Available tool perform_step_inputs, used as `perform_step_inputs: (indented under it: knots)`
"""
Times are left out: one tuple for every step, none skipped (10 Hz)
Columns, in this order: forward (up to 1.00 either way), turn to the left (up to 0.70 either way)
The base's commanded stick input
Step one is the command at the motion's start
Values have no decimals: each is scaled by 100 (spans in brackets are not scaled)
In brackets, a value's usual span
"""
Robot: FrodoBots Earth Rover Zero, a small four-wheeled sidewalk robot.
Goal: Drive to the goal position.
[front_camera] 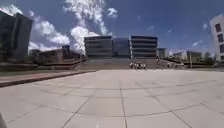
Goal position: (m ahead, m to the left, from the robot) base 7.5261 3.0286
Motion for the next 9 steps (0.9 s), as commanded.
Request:
perform_step_inputs:
  knots:
    - [70, -9]
    - [70, 11]
    - [70, 6]
    - [70, 1]
    - [70, 15]
    - [70, 9]
    - [70, 4]
    - [70, 1]
    - [70, 0]
